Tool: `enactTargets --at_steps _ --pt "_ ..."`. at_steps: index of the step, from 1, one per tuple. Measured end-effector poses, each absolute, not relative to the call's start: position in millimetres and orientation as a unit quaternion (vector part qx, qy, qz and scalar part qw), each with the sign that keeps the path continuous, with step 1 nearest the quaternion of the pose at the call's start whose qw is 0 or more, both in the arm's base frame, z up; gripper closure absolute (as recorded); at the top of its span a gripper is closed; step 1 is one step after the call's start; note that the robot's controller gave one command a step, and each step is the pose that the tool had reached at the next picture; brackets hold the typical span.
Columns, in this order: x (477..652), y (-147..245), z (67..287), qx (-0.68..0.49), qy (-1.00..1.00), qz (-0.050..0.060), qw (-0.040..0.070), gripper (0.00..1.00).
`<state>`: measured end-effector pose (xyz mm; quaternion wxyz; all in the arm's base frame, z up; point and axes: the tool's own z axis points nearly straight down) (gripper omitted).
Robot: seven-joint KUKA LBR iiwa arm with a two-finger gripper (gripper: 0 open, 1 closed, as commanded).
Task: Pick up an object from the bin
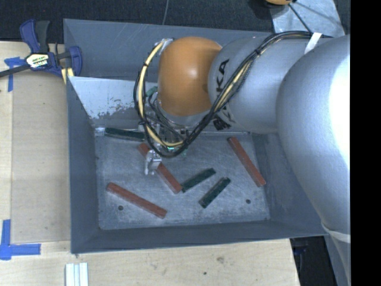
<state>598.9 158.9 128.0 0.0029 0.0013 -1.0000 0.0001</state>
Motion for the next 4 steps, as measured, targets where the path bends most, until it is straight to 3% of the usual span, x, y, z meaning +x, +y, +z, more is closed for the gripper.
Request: enactTargets --at_steps 1,2,3,4 --pt "601.1 158 133 0.0 -1.0 -0.001 -0.001 0.0" --pt "600.7 97 79 0.01 -1.0 -0.003 -0.015 1.0" --pt "600.7 97 79 0.01 -1.0 -0.003 -0.015 1.0" --pt "586.6 112 250 0.022 -1.0 -0.001 -0.005 1.0"
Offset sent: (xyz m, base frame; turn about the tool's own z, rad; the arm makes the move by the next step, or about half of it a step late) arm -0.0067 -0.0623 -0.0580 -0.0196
